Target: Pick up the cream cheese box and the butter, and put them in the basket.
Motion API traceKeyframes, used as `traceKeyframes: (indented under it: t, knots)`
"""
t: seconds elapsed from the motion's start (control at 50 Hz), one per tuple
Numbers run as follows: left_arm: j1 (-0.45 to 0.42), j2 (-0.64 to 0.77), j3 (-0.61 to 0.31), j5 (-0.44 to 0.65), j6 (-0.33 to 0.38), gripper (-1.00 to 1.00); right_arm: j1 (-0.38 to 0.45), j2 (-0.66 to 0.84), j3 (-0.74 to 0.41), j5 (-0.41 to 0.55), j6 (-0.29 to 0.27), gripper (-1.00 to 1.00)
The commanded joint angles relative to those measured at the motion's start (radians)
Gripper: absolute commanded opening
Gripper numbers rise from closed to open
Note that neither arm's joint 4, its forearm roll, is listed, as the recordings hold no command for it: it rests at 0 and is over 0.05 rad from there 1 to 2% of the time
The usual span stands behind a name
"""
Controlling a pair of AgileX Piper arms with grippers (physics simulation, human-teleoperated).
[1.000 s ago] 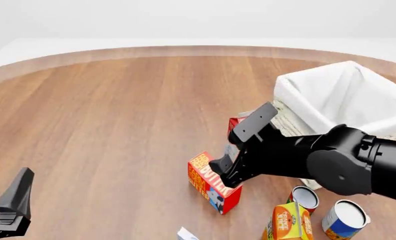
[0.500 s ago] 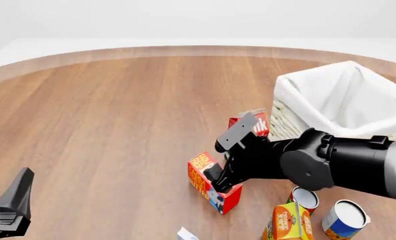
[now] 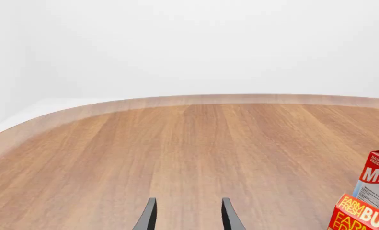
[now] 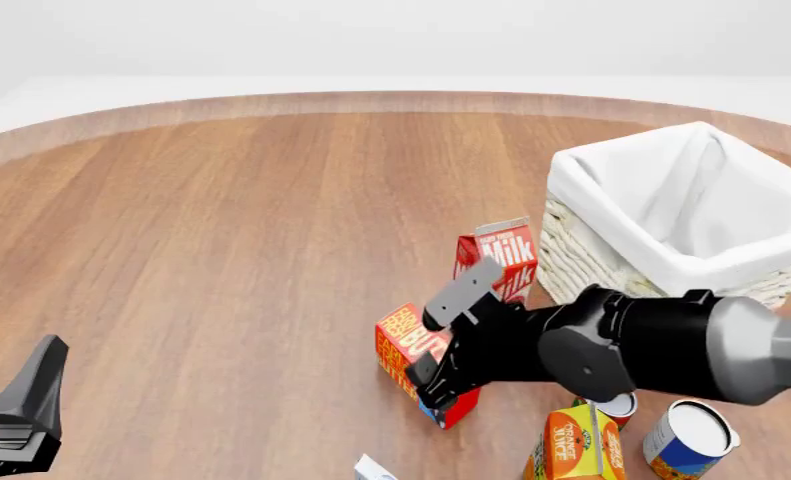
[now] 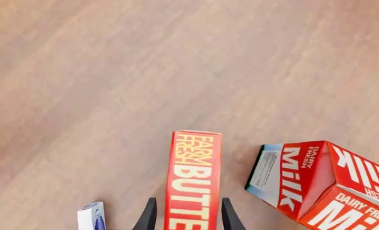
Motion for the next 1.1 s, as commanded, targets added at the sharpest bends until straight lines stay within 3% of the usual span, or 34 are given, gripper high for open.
traceKeyframes:
  t: [0.02,0.86,0.88,1.1]
  knots:
    - [0.0,0.0,0.0,0.0,0.0,1.0,0.002,0.025,0.029,-0.035,0.015,1.0]
    - [0.0,0.0,0.0,0.0,0.0,1.0,-0.005,0.041,0.068,-0.071,0.029,1.0]
    - [0.0,0.0,0.0,0.0,0.0,1.0,-0.007,0.039,0.068,-0.07,0.028,-1.0]
    - [0.0,0.0,0.0,0.0,0.0,1.0,0.002,0.015,0.056,-0.045,0.033,-1.0]
